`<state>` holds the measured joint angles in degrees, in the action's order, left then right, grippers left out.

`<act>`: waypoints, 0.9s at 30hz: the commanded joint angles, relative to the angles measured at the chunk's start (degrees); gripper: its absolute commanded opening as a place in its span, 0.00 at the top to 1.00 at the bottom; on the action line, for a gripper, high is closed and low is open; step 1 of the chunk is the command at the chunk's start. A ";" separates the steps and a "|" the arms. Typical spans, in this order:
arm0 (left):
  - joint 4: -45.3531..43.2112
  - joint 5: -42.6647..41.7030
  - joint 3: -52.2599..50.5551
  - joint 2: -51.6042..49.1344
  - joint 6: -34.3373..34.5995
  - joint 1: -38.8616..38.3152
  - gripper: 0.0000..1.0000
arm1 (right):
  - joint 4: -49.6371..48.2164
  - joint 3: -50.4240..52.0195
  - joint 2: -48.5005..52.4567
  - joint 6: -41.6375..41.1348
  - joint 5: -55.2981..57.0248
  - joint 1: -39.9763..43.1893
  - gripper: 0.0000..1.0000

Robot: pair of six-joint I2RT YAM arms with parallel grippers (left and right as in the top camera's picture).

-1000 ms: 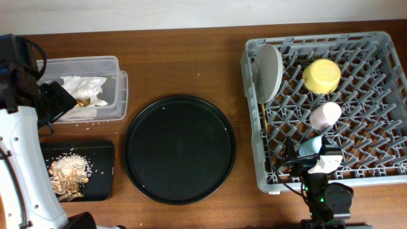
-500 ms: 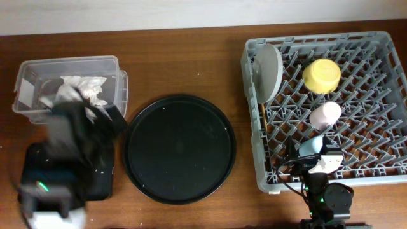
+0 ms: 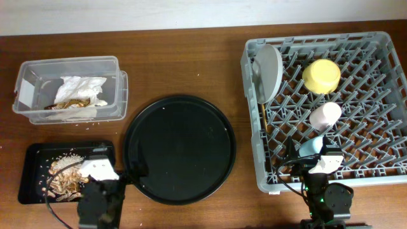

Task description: Sort waste into correct bins and load items into the dishwasher rack

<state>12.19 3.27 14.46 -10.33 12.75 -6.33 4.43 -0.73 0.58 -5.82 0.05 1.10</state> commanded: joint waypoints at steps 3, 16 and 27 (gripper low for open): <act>-11.52 -1.44 -13.73 10.01 -3.45 -0.02 0.01 | 0.28 0.42 -0.37 -0.22 0.46 0.42 0.01; -7.43 -1.25 -13.99 10.03 -12.04 6.75 0.01 | 0.28 0.42 -0.39 -0.22 0.44 0.42 0.01; -7.48 -1.40 -13.97 10.03 -15.21 6.75 0.01 | 0.28 0.42 -0.39 -0.22 0.44 0.42 0.01</act>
<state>4.69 2.31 0.89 -0.84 -1.19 0.71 4.45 -0.73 0.58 -5.78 0.03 1.10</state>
